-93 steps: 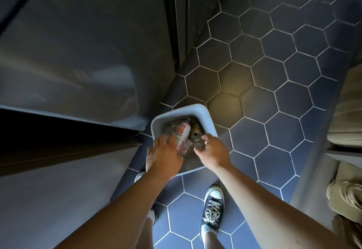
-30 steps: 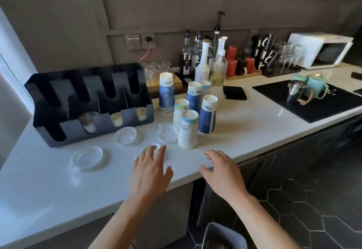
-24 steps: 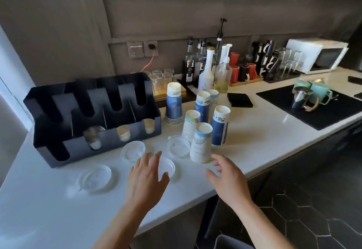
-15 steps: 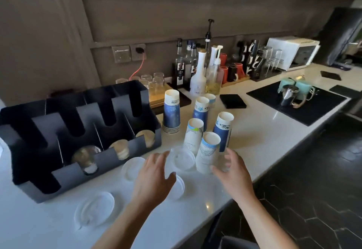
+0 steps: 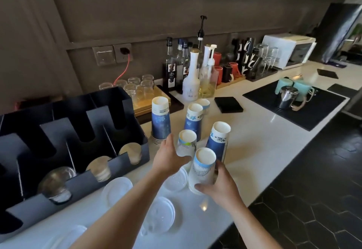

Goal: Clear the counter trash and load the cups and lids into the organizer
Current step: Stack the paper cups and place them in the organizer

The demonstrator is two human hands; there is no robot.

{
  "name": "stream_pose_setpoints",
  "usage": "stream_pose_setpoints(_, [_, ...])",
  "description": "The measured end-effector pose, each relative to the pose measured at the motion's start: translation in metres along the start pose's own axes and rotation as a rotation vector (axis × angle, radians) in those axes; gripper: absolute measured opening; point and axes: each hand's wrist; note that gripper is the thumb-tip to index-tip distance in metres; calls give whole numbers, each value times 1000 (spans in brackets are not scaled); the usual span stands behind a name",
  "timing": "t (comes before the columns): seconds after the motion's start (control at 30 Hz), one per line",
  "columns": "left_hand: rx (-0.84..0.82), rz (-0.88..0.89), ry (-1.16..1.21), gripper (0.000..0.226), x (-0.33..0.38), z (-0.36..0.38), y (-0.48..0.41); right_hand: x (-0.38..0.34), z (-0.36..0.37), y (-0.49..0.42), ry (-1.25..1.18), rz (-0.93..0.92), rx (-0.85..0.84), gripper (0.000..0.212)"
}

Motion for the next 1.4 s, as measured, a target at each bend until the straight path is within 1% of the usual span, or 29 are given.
stream_pose_setpoints(0.17, [-19,-16,105,94,-4,23,-22,17,-5,-11,21,-28,-91,76])
stream_pose_setpoints(0.27, [-31,-30,119,93,-9,32,-29,26,-14,-14,-12,-39,-79,75])
stream_pose_setpoints(0.4, [19,-85,206,76,-13,36,-31,33,-29,-16,-102,-44,-38,66])
stream_pose_setpoints(0.5, [108,-120,346,63,-12,29,-30,26,-35,-17,-188,-82,-34,63])
stream_pose_setpoints(0.6, [220,-117,506,54,-9,10,-22,12,-39,-16,-257,-137,-40,60])
stream_pose_setpoints(0.67, [264,-109,626,55,-7,-4,-12,-3,-41,-17,-295,-183,-43,59])
stream_pose_setpoints(0.77, [276,-95,776,58,-6,-21,4,-29,-42,-23,-353,-230,-52,58])
stream_pose_setpoints(0.8, [311,-96,829,56,-6,-28,8,-38,-42,-26,-352,-240,-69,58])
stream_pose_setpoints(0.87, [415,-94,922,49,-4,-46,13,-52,-38,-28,-294,-251,-119,60])
stream_pose_setpoints(0.97, [541,-44,1044,38,1,-78,14,-59,-27,-25,-181,-245,-173,62])
stream_pose_setpoints(1.03, [580,-45,1135,41,2,-93,14,-63,-15,-20,-72,-273,-180,67])
stream_pose_setpoints(1.1, [589,-63,1181,46,5,-101,16,-69,-3,-14,52,-327,-158,77])
stream_pose_setpoints(1.2, [573,-43,1079,51,7,-102,23,-81,8,-8,247,-416,-105,89])
stream_pose_setpoints(1.23, [570,-26,1030,56,7,-102,27,-83,9,-8,287,-449,-75,91])
stream_pose_setpoints(1.3, [565,-1,977,60,5,-100,36,-86,8,-6,288,-492,-23,93])
stream_pose_setpoints(1.33, [552,10,972,56,3,-99,40,-88,7,-6,265,-503,-5,93])
stream_pose_setpoints(1.4, [503,28,1000,37,0,-95,47,-90,6,-4,173,-501,0,91])
Point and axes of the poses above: each hand's wrist, its own y-axis away from the middle knuckle, its own z-axis out of the palm, x = y × z, and after that the axes turned 11 degrees about z, right-handed
